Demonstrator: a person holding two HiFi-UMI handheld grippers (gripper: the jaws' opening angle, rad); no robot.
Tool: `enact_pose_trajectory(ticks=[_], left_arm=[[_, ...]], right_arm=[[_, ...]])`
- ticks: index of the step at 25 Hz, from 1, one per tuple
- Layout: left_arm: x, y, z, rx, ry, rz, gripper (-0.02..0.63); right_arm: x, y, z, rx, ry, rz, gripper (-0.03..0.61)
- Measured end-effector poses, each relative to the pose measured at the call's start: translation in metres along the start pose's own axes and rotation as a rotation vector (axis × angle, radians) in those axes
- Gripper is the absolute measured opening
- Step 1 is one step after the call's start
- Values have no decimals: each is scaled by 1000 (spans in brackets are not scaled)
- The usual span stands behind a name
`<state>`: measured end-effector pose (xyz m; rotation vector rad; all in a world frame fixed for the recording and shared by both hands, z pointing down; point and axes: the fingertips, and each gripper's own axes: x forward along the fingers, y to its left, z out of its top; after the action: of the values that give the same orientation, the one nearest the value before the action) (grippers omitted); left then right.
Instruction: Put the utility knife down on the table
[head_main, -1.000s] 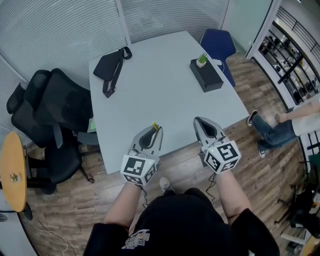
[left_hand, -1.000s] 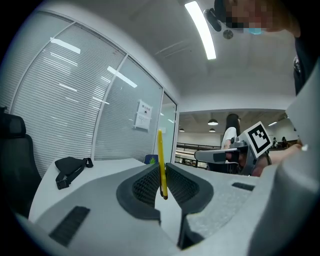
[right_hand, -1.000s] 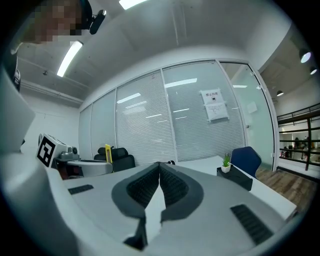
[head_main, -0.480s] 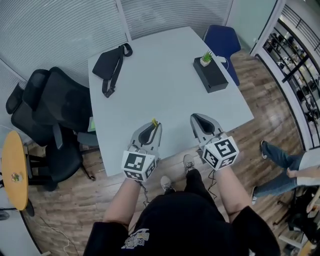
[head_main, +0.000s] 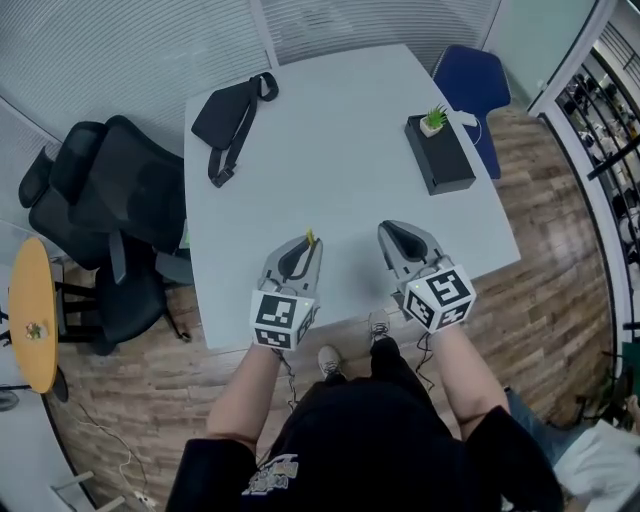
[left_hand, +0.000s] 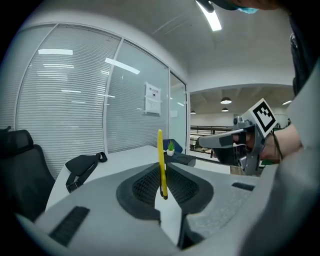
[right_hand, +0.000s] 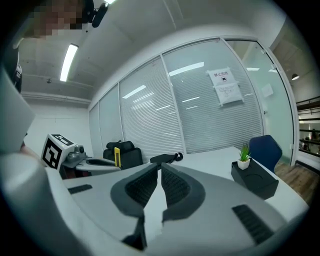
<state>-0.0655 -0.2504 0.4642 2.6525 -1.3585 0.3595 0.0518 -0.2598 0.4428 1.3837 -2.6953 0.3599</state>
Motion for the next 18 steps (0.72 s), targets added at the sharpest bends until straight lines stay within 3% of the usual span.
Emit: enact_pose_trajectory(ticks=[18], left_arm=[[69, 21, -89, 208, 279, 79, 41]], right_arm=[[37, -32, -43, 38, 109, 95, 29]])
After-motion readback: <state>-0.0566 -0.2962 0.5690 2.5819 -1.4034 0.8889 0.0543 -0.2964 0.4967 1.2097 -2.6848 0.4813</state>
